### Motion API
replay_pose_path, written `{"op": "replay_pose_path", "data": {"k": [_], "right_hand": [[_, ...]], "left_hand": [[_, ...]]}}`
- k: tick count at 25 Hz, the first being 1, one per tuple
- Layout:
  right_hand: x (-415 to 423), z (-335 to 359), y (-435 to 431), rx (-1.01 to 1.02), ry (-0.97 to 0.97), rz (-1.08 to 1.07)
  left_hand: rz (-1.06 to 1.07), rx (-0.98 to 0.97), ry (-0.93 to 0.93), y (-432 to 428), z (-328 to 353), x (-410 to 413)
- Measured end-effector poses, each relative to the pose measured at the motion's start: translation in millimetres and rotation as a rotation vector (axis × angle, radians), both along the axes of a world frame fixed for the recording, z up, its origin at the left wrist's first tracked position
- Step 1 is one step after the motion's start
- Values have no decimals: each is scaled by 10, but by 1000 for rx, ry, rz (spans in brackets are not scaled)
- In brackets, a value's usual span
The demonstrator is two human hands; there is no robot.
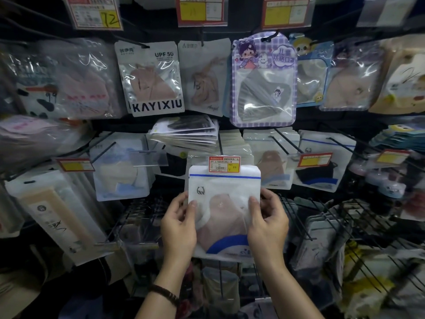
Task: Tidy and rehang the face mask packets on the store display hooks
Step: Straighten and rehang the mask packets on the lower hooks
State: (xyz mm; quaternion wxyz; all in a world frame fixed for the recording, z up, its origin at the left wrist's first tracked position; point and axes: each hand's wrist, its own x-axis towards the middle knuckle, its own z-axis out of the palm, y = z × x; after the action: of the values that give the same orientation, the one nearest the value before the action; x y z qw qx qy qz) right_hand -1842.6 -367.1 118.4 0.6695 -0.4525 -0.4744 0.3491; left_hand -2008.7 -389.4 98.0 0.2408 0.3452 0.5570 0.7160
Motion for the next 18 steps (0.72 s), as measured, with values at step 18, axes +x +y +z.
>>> {"op": "replay_pose_path", "data": {"k": [18], "right_hand": [[1378,-276,-32,-141,178,-279]], "left_hand": [[-169,26,-51,123,-192,1364]]}}
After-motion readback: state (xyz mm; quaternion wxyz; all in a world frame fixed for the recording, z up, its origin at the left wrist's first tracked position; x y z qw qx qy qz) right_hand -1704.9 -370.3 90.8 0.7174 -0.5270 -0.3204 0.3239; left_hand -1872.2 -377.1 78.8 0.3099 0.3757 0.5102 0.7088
